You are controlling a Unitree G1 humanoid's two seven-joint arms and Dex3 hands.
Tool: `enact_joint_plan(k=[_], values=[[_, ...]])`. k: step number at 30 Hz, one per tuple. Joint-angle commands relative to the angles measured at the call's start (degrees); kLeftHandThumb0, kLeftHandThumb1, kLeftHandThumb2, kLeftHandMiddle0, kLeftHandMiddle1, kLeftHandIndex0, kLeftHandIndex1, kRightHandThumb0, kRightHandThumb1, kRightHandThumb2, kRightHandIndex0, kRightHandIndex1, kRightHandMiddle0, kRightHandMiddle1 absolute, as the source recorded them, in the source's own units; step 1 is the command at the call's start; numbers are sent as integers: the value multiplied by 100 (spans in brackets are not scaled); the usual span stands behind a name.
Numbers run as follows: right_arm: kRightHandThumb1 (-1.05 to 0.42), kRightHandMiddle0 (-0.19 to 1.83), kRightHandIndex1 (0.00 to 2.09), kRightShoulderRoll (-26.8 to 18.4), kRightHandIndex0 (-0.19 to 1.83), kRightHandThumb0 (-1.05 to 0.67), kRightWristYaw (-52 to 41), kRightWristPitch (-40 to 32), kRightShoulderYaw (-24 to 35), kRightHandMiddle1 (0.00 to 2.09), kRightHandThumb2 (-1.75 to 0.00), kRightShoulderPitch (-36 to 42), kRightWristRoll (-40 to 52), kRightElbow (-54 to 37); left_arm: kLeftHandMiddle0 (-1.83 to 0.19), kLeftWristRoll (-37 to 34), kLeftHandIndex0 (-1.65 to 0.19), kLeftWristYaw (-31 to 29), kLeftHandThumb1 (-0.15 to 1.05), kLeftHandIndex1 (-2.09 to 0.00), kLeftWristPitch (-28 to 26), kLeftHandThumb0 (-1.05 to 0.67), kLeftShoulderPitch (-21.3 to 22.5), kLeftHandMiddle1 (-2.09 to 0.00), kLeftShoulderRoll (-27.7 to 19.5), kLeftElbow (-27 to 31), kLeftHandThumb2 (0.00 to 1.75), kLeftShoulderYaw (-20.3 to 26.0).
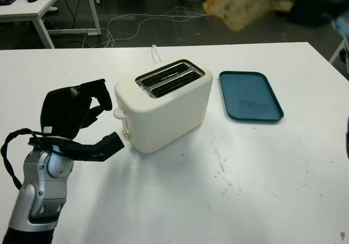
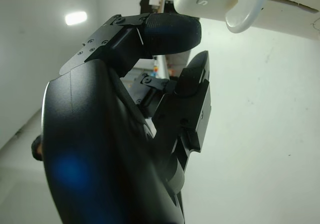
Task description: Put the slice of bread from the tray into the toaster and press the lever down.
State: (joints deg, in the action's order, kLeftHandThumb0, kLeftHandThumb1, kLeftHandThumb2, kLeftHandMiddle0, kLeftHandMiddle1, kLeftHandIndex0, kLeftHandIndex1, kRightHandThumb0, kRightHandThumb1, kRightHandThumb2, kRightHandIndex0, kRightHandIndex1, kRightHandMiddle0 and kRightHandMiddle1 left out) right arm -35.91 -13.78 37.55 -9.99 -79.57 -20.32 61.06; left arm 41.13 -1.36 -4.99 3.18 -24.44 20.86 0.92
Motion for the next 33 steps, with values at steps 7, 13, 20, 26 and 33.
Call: enact_joint_plan(k=[7, 13, 20, 26, 33], values=[[-92, 88, 175, 723, 109, -59, -830, 136, -37, 175, -34, -493, 240, 369, -93, 36, -79, 30, 89, -163, 47, 11, 26, -175, -69, -14, 0, 25], [-92, 88, 175, 1139, 111, -57, -1325, 123, -66, 175, -38, -267, 285, 283, -92, 15, -79, 4, 89, -162, 40, 12, 27, -175, -83, 0, 0, 43], [-92, 85, 175, 1167, 111, -51, -1457, 227, -224, 175, -39, 44, 197, 149, -91, 17, -78, -27, 90, -164, -22, 9, -9, -175, -61, 64, 1, 68], [-92, 83, 175, 1125, 109, -45, -1684, 55, -210, 175, -40, 262, 204, 145, -92, 29, -77, 12, 89, -164, 19, 10, -5, -175, -66, 71, 0, 82], [-92, 78, 175, 1063, 107, -43, -1674, 126, -333, 175, -41, 487, 51, 199, -91, 19, -78, 14, 89, -163, 31, 9, -9, -175, -55, 59, 0, 73]])
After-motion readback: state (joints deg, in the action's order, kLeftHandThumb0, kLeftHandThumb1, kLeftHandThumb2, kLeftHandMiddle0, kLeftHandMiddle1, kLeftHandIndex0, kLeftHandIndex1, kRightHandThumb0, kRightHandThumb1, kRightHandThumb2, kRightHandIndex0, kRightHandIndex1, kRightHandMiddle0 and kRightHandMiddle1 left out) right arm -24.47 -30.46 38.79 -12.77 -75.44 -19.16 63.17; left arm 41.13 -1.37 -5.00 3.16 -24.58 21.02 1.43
